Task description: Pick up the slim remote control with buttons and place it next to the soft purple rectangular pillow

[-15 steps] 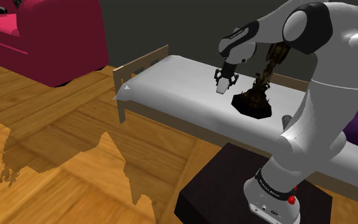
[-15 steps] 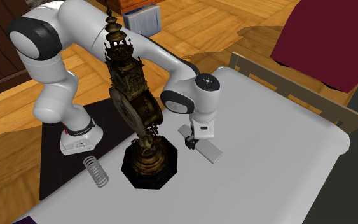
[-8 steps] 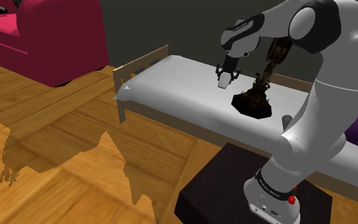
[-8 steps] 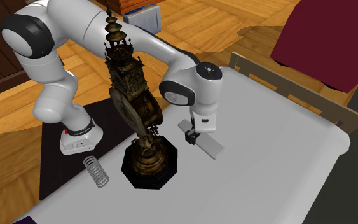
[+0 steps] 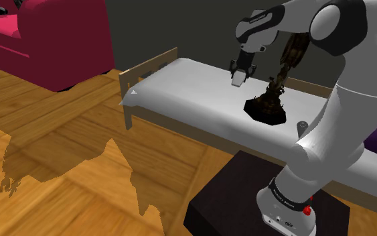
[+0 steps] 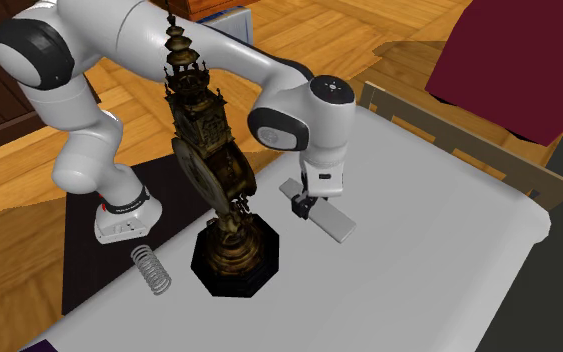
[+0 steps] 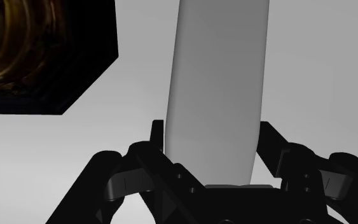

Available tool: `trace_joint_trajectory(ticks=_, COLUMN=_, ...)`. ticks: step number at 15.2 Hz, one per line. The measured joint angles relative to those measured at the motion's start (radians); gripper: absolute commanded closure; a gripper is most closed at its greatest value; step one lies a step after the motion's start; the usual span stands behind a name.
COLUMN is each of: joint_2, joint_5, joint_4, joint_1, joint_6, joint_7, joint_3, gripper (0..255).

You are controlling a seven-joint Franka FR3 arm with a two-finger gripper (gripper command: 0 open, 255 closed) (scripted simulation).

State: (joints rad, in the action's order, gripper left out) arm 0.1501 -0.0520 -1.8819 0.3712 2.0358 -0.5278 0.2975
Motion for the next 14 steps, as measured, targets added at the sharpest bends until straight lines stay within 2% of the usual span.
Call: trace_joint_trajectory(ticks=14, joint_2=-0.035, joint_5=0.014, joint_4=0.148, joint_1=-0.002, joint_6=-0.181, joint_7=-0.011, joint_3=0.002, gripper=255)
